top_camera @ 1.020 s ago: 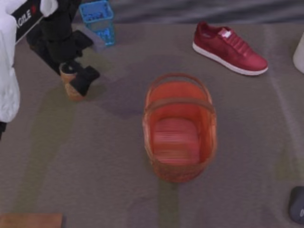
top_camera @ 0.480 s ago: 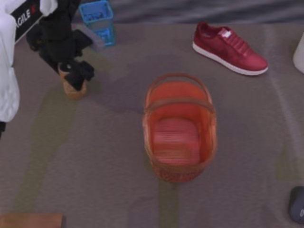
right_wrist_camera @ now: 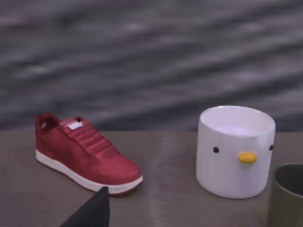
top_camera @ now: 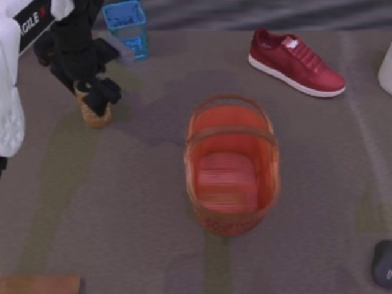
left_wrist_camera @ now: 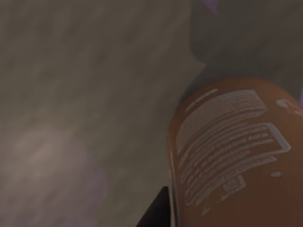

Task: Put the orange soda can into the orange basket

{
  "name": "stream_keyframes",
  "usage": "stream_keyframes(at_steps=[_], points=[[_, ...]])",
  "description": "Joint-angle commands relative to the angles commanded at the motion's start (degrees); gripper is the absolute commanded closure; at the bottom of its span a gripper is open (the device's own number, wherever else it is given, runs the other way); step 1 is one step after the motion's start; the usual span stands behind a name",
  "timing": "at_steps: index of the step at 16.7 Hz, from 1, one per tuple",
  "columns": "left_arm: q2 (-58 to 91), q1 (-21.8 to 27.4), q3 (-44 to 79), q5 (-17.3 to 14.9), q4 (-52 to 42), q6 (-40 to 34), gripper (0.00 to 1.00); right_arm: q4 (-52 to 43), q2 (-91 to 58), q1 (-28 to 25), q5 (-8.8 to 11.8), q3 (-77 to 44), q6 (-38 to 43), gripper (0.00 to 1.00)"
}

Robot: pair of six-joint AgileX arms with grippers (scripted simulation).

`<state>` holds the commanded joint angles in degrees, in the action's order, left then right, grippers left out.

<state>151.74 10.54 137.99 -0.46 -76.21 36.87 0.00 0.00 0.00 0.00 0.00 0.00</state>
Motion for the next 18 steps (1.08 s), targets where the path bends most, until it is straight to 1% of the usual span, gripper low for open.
stream_keyframes(at_steps=[7, 8, 10, 12, 14, 16, 18], points=[[0.01, 0.16, 0.01, 0.02, 0.0, 0.09, 1.0, 0.0, 0.0, 0.0, 0.0, 0.0, 0.0, 0.0], [-0.1, 0.11, -0.26, -0.32, 0.54, -0.13, 1.0, 0.0, 0.0, 0.0, 0.0, 0.0, 0.0, 0.0], [-0.69, -0.11, -1.6, -2.04, 3.32, -1.2, 1.0, 0.0, 0.0, 0.0, 0.0, 0.0, 0.0, 0.0], [-1.79, -0.37, -4.0, -5.12, 8.57, -3.03, 1.0, 0.0, 0.0, 0.0, 0.0, 0.0, 0.0, 0.0], [-3.53, -0.58, -7.43, -9.35, 16.37, -5.49, 1.0, 0.0, 0.0, 0.0, 0.0, 0.0, 0.0, 0.0], [-5.88, -0.72, -11.66, -14.42, 26.42, -8.38, 1.0, 0.0, 0.0, 0.0, 0.0, 0.0, 0.0, 0.0], [-8.83, -0.73, -16.59, -20.2, 38.61, -11.6, 1.0, 0.0, 0.0, 0.0, 0.0, 0.0, 0.0, 0.0]])
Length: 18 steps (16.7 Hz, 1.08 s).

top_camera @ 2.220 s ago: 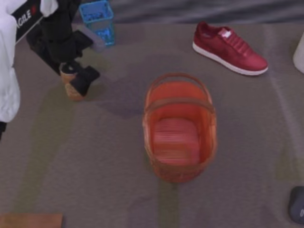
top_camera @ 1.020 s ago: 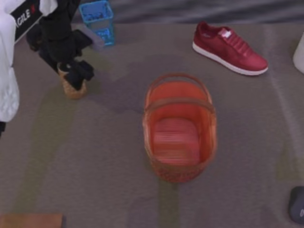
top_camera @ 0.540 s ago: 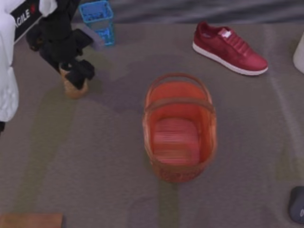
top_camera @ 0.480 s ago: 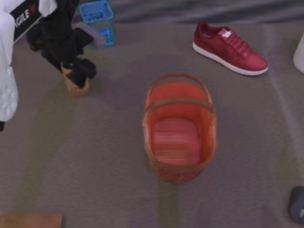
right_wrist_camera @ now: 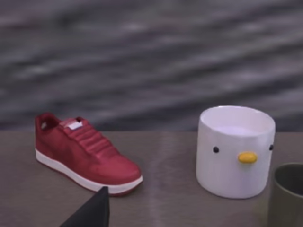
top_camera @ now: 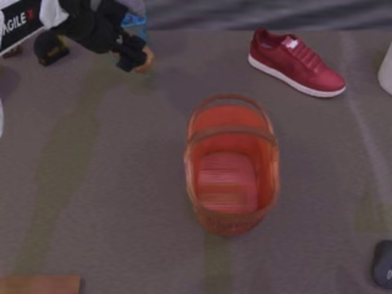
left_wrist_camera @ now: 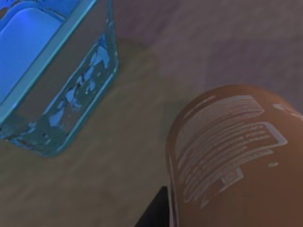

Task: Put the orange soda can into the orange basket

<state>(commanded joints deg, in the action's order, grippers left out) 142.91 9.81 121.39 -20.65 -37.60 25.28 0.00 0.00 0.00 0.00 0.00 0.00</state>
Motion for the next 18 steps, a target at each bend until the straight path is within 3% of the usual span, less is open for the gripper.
stream_keyframes(at_steps=[5, 9, 14, 18], points=[[-8.87, 0.63, -13.66, -15.73, 33.04, -8.06, 1.0, 0.0, 0.0, 0.0, 0.0, 0.0, 0.0, 0.0], [-15.53, 2.09, -24.51, -27.93, 54.07, -13.41, 1.0, 0.0, 0.0, 0.0, 0.0, 0.0, 0.0, 0.0], [-21.56, 4.99, -37.16, -40.68, 71.66, -18.45, 1.0, 0.0, 0.0, 0.0, 0.0, 0.0, 0.0, 0.0], [-24.39, 7.42, -45.23, -47.47, 78.9, -21.14, 1.0, 0.0, 0.0, 0.0, 0.0, 0.0, 0.0, 0.0]])
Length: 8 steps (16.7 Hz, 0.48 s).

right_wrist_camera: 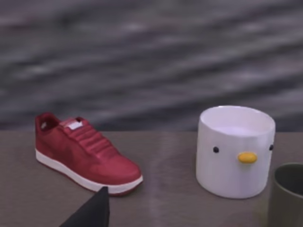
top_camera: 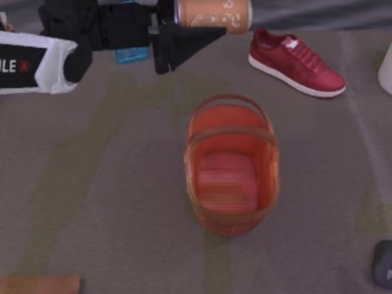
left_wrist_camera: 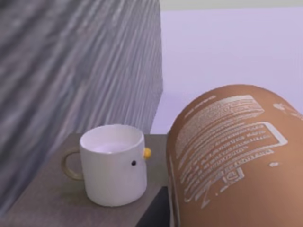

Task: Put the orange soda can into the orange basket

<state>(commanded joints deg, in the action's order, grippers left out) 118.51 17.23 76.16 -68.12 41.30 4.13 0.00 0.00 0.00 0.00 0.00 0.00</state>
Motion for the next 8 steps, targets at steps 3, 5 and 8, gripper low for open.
stream_keyframes(at_steps=[3, 5, 8], points=[[-1.33, 1.35, -4.1, -2.86, 2.07, -1.17, 1.0, 0.0, 0.0, 0.0, 0.0, 0.0, 0.0, 0.0], [-1.77, 1.87, -5.54, -3.78, 2.58, -1.53, 1.0, 0.0, 0.0, 0.0, 0.0, 0.0, 0.0, 0.0], [-1.86, 1.99, -5.84, -3.97, 2.64, -1.61, 1.0, 0.0, 0.0, 0.0, 0.0, 0.0, 0.0, 0.0]])
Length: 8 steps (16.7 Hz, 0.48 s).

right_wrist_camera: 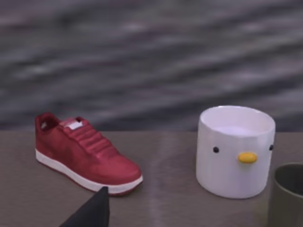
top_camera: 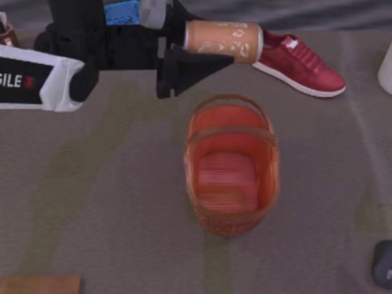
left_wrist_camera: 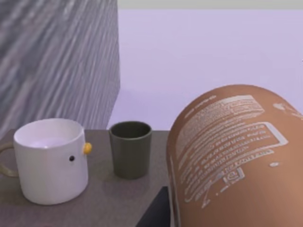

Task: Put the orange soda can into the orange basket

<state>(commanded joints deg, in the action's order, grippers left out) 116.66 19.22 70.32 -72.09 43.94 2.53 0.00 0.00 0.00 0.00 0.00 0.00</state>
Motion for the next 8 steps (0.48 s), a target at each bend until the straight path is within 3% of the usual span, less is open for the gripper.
stream_keyframes(at_steps=[5, 8], points=[[1.22, -0.3, -0.02, -0.04, 0.87, 0.07, 1.0, 0.0, 0.0, 0.0, 0.0, 0.0, 0.0, 0.0], [5.87, -0.42, -1.17, -0.42, 6.53, -0.08, 1.0, 0.0, 0.0, 0.0, 0.0, 0.0, 0.0, 0.0]])
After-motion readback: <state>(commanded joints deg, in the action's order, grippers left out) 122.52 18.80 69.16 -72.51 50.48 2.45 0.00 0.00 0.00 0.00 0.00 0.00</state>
